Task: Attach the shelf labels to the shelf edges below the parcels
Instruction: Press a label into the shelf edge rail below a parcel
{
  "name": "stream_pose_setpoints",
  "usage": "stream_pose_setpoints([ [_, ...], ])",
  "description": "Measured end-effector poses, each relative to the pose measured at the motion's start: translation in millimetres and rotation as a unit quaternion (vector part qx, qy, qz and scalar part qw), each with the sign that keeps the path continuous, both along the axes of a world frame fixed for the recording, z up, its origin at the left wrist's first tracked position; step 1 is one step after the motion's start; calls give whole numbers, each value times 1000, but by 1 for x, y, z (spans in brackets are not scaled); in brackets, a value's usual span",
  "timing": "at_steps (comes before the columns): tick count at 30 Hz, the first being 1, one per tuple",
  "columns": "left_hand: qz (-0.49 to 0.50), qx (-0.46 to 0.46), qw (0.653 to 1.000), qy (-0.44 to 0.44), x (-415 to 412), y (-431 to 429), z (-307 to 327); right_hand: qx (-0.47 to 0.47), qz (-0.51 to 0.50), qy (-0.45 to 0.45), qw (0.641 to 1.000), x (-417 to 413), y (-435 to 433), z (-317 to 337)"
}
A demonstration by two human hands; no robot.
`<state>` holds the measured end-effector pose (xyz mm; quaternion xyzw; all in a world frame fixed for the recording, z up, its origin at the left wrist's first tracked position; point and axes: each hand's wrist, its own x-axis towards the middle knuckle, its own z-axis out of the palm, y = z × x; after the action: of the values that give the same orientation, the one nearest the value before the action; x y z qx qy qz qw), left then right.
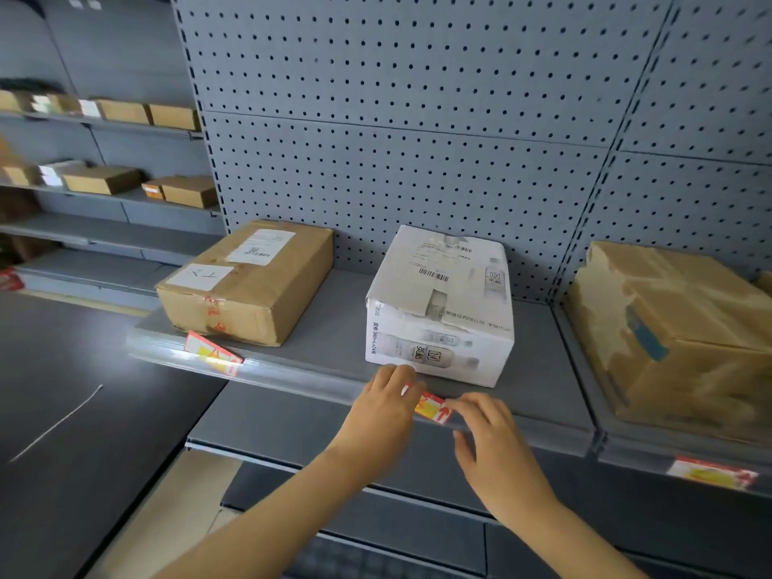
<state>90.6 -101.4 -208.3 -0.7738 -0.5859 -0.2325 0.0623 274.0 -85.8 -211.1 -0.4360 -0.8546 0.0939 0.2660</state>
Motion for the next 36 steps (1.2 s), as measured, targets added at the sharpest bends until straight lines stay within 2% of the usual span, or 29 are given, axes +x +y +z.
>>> stream_pose_setpoints([
  [4,18,-20,998,-49,6,-3,0,0,-6,-1,1000,-1,5,0],
  [10,50,-14,997,-55,11,-4,-1,34,-2,-8,999,-13,12,1],
  [15,18,-27,995,-90,9,-11,-15,55,-12,-25,998,-21,17,0],
  [18,-1,-14,997,-82,3,-8,-17,48,-28,-66,996,-22,20,2],
  [28,-79,-1,997,-18,-9,-6,-33,72,-53,-105,990,-24,4,2],
  [36,-123,22,992,6,-18,10,-16,50,-66,-88,993,-35,-3,-2],
])
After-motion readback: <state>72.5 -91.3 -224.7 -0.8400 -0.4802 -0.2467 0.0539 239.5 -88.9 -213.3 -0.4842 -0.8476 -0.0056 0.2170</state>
